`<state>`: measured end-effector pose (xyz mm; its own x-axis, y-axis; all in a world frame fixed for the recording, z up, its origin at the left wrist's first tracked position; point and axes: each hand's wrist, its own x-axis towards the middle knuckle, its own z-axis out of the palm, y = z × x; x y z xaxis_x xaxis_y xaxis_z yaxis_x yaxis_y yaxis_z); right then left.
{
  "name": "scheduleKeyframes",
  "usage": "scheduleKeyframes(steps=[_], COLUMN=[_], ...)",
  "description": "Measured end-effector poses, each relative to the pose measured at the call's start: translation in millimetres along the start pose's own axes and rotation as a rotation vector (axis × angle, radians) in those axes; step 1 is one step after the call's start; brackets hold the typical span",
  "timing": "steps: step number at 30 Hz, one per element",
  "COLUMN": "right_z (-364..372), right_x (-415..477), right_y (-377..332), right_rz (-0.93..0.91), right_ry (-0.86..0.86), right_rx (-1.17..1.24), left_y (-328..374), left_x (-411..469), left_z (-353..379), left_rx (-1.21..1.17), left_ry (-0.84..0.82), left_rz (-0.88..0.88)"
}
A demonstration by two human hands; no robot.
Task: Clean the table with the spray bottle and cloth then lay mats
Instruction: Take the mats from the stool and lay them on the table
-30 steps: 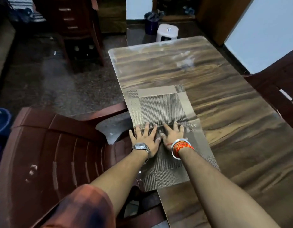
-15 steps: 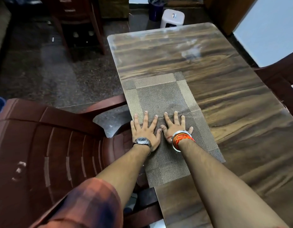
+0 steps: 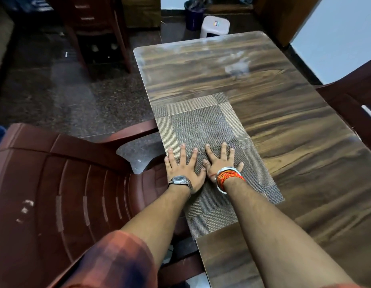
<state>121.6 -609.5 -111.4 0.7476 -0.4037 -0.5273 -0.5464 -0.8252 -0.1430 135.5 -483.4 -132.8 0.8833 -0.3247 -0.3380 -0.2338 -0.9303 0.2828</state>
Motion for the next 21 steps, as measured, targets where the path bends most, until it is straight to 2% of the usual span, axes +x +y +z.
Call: scheduleKeyframes(steps=[16,19,21], right_z=[2.8,7.7,11.7], right_x=[-0.5,-5.5,-15.5], right_y=[5.8,10.1,16.4], right_rz=[0.003,-0.04,-0.072], right_ry=[-0.003,0.057,0.142], right_rx=[0.041,0.022,0.005], left_y=[6.7,9.2,8.7], left_x=[-1.8,-3.0,-4.2], left_z=[1.2,-7.2,-12.6], left_rx=[0.028,0.071,0.076], left_ry=[-0.029,-0.071,-0.044], left_rz=[-0.01,-0.002,0.031])
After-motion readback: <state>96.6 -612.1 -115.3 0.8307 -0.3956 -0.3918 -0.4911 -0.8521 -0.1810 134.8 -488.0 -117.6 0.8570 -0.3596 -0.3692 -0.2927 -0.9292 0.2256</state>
